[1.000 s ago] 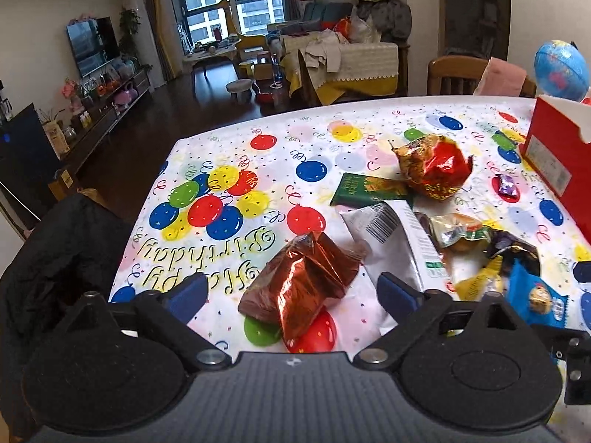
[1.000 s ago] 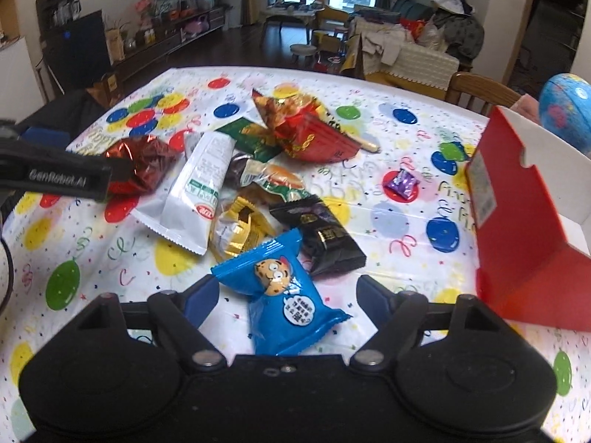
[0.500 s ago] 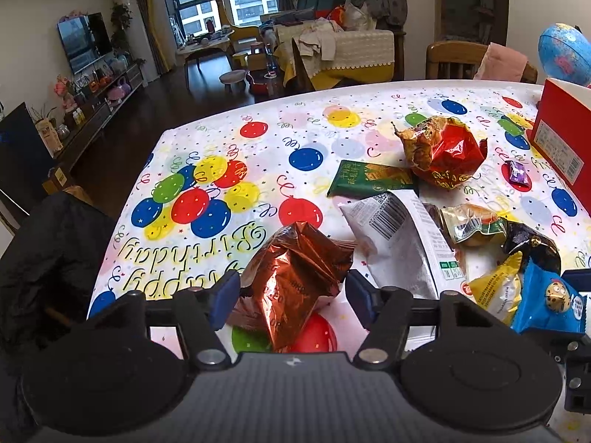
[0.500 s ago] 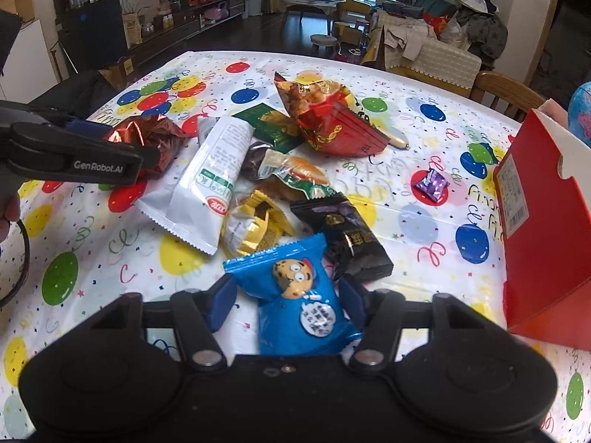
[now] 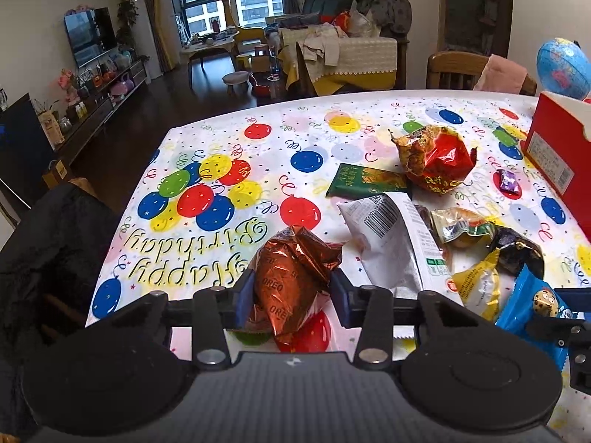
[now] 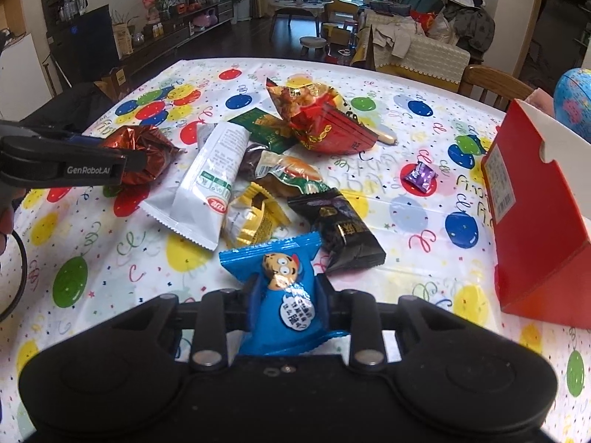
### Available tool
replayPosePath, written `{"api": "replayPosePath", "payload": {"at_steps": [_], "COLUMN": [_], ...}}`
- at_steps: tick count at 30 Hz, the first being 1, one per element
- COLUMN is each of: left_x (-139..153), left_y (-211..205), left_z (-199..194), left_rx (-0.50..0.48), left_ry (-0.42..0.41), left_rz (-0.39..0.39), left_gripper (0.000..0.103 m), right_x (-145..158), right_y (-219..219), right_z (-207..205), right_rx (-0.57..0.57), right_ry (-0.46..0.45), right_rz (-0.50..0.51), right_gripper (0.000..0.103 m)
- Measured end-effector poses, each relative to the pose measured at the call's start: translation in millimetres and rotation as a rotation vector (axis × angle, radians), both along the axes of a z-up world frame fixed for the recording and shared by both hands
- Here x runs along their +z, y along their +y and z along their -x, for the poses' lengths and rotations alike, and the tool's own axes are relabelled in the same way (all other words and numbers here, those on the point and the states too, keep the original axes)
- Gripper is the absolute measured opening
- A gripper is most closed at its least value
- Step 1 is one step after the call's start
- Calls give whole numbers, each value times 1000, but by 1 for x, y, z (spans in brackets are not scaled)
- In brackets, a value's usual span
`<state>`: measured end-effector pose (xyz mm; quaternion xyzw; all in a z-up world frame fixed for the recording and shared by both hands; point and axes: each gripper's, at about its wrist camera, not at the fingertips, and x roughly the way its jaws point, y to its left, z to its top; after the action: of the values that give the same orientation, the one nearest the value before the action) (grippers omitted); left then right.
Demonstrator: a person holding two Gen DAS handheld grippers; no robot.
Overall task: Organize snacks
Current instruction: 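Carry the copper candy and blue packet in both tools over the red box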
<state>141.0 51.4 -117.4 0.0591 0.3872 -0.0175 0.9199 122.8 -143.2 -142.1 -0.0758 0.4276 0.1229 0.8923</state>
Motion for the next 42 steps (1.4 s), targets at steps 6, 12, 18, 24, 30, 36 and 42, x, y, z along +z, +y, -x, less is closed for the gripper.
{"api": "replayPosePath", "payload": {"at_steps": [6, 12, 18, 24, 30, 36, 42], "left_x": [14, 33, 58, 87, 114, 137, 152], "left_y": [0, -6, -17, -35, -64, -103, -150], "left_z": [21, 40, 51, 55, 49, 36, 20], "left_rx": [-5, -20, -52, -104, -151, -184, -238], "left_ry": [-15, -35, -75, -123, -163, -192, -205], "left_rz": [42, 58, 82, 94, 101, 112, 114], "left_gripper": [42, 42, 42, 42, 42, 42, 42], "right_x": [16, 37, 59, 88, 119, 143, 162], "right_y": [-4, -9, -16, -30, -55, -97, -143], "right_z": [15, 30, 41, 46, 44, 33, 17], "right_rx": [-30, -51, -70, -91, -119, -142, -164], "right_ry": [-22, -63, -94, -150, -196, -230, -260], "right_rz": [-26, -30, -27, -10, -2, -9, -7], "right_gripper": [28, 28, 28, 28, 28, 28, 28]}}
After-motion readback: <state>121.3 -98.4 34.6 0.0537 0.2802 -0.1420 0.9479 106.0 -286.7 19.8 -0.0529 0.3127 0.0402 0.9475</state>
